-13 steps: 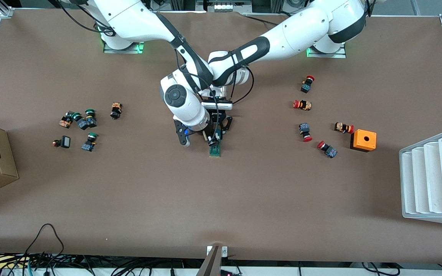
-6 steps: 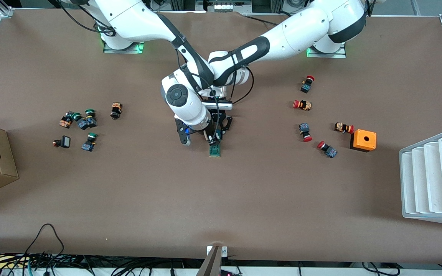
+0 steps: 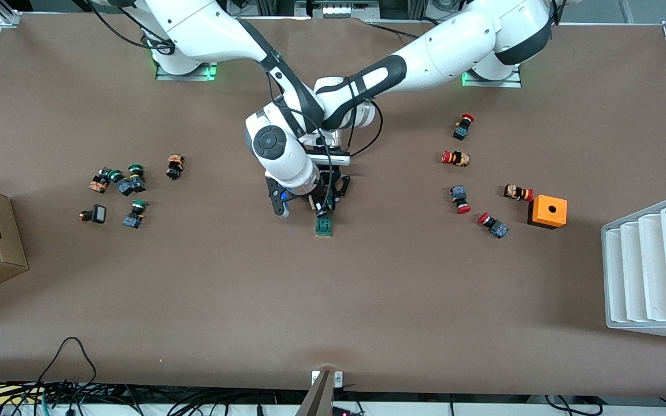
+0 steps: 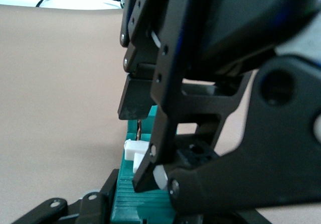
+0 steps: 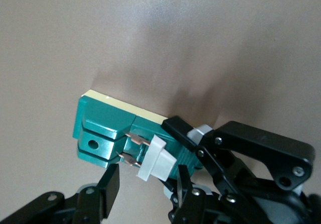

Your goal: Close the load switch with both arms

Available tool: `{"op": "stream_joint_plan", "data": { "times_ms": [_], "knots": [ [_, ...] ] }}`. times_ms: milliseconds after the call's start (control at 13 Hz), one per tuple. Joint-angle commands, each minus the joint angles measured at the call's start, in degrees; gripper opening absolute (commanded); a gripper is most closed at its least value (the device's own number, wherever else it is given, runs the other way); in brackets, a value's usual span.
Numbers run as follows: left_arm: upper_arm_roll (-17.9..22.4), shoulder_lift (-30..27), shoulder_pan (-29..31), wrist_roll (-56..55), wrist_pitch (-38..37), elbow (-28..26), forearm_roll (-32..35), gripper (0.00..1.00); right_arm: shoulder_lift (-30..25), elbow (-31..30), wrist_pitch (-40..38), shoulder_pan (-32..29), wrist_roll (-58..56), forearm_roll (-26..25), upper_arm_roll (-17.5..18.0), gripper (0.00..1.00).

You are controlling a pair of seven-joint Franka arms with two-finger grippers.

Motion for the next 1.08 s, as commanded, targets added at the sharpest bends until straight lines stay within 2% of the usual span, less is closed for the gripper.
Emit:
{"op": "stream_joint_plan", "data": {
  "times_ms": [0,538,1000],
  "knots": [
    [-0.1,2.1,-0.4,-1.3,1.1,2.5,3.0,0.40,1.1,0.2,0.4,1.0,2.2,-0.9,0.0,0.55],
    [-0.1,2.1,-0.4,-1.3,1.1,2.5,3.0,0.40,2.2,0.5,0.7,0.2,1.5,-2.4,0.0,0.52],
    [-0.1,2.1,-0.4,-1.3,1.1,2.5,3.0,0.40,3.4,2.4,0.8,-0.3,0.7,-2.4,-0.2,0.41]
  ]
}}
